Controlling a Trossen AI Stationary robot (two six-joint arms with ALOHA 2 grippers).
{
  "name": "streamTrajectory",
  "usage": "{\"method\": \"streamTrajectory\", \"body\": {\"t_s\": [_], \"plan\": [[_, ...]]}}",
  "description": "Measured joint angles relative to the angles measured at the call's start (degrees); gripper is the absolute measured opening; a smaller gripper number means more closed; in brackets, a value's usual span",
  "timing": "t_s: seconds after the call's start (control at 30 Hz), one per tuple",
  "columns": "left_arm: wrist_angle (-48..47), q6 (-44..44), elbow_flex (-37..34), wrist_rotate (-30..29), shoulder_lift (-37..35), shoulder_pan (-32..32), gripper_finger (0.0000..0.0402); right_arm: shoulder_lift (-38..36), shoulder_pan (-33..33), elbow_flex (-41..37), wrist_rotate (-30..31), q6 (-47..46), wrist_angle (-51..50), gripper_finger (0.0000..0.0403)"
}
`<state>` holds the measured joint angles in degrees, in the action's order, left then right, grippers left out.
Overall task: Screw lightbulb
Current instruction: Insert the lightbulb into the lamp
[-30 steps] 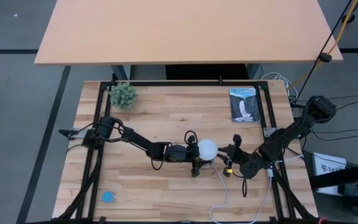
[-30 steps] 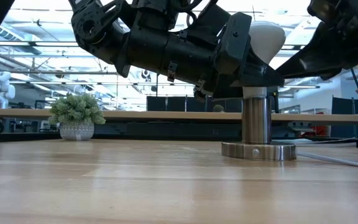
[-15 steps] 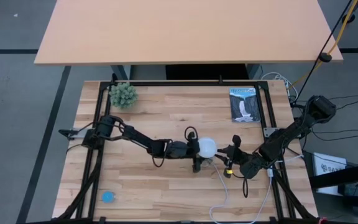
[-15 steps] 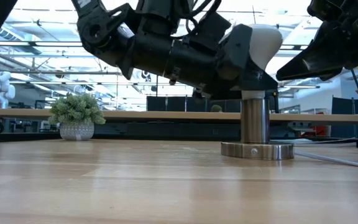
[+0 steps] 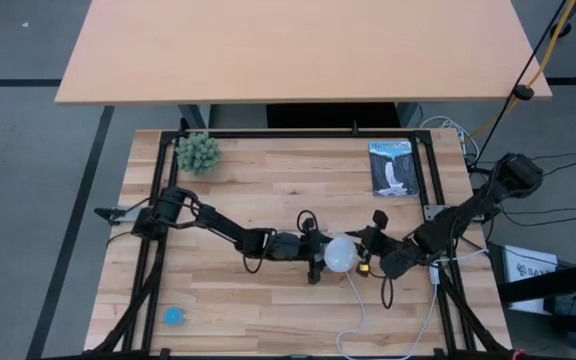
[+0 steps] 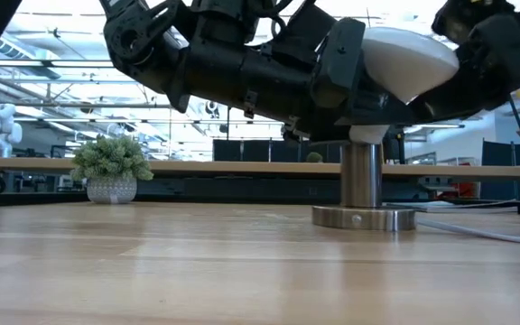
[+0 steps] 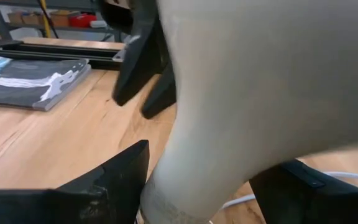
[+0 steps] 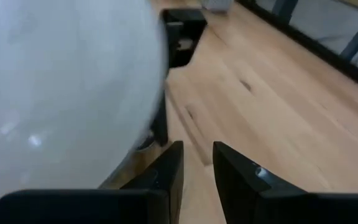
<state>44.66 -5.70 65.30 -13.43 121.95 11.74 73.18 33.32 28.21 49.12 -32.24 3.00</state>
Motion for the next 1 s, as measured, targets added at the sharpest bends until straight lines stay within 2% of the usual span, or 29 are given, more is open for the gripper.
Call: {"method": "streamTrajectory", "body": {"t_s": [0.17, 0.33, 0.63, 1.0], "plan": [[-0.01, -0.38, 0.00, 0.01, 0.00, -0.10, 0.0261, -6.51, -2.70, -0.02, -7.85, -6.43, -4.21, 0.0077], [0.00, -2.05, 0.00, -0.46, 0.00, -0.51, 0.0261, -14.06, -5.13, -0.02, -11.53, -8.56, -2.39, 0.0077], [5.07, -3.19, 0.00, -0.02, 0.00, -1.10, 0.0261, -21.05, -5.88, -0.02, -11.89, -7.65, -7.45, 0.0077], [4.59, -4.50, 0.00, 1.52, 0.00, -1.72, 0.0252, -20.13, -5.07, -0.02, -12.65, -9.15, -8.69, 0.0077]]}}
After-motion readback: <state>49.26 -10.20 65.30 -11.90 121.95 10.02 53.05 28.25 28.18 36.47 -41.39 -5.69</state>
